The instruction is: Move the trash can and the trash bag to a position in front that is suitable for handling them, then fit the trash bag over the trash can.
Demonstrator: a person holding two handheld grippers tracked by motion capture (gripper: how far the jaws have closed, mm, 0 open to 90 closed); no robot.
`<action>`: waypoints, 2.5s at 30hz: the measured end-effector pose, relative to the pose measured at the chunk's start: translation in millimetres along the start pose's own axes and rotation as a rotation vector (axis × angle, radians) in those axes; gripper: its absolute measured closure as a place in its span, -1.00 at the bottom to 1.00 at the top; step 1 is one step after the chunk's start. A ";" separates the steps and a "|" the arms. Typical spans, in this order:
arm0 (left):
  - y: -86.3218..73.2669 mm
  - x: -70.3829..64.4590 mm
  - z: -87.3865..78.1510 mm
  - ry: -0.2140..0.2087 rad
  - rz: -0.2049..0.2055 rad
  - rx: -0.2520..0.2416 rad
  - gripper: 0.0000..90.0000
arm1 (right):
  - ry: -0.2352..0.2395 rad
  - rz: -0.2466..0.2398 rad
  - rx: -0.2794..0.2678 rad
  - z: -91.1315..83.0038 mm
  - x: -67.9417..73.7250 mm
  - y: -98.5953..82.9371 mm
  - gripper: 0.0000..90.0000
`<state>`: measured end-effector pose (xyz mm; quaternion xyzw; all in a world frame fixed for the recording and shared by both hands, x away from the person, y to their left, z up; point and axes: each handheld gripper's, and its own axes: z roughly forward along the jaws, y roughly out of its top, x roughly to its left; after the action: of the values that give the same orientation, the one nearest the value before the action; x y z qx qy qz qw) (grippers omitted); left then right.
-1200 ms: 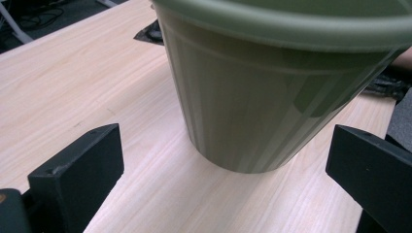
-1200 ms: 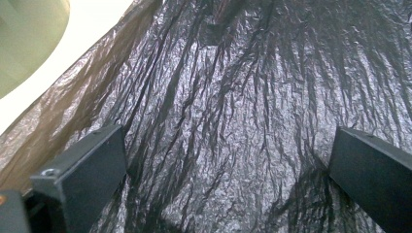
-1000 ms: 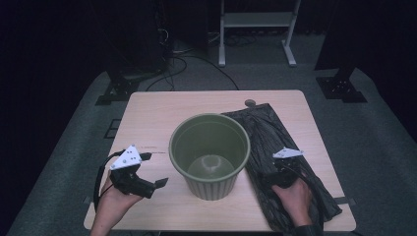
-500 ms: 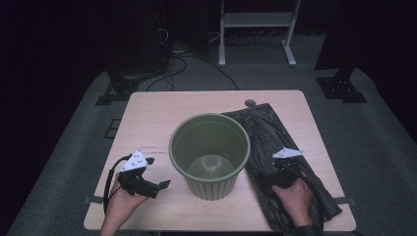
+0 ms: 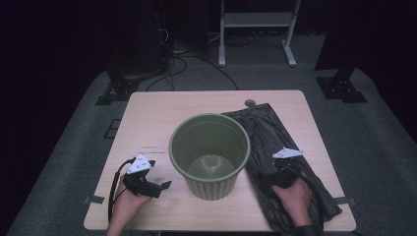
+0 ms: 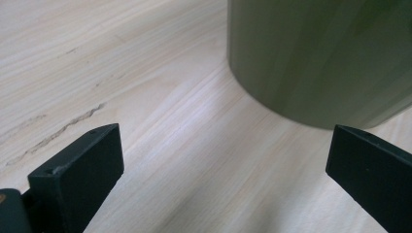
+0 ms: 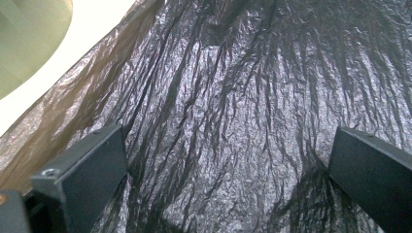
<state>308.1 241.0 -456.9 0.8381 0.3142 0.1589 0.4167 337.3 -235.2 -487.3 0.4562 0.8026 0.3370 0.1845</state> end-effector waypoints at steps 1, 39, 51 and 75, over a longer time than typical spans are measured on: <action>-1.5 0.3 1.2 0.002 -0.004 0.005 -1.00 | 0.000 0.000 0.000 0.0 0.0 0.0 -1.00; -17.4 2.8 20.2 0.021 -0.010 0.131 -1.00 | 0.017 -0.003 -0.049 -26.9 -19.7 22.3 -1.00; -17.6 2.6 19.9 0.020 -0.010 0.132 -1.00 | -0.004 0.052 0.006 -11.2 -48.1 18.4 -0.94; -17.9 2.4 19.7 0.019 -0.008 0.130 -1.00 | 0.029 0.005 0.015 -7.8 -43.1 11.4 0.95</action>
<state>313.3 238.9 -483.1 0.8605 0.3313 0.1442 0.3592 361.7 -271.0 -474.2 0.4549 0.8064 0.3381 0.1687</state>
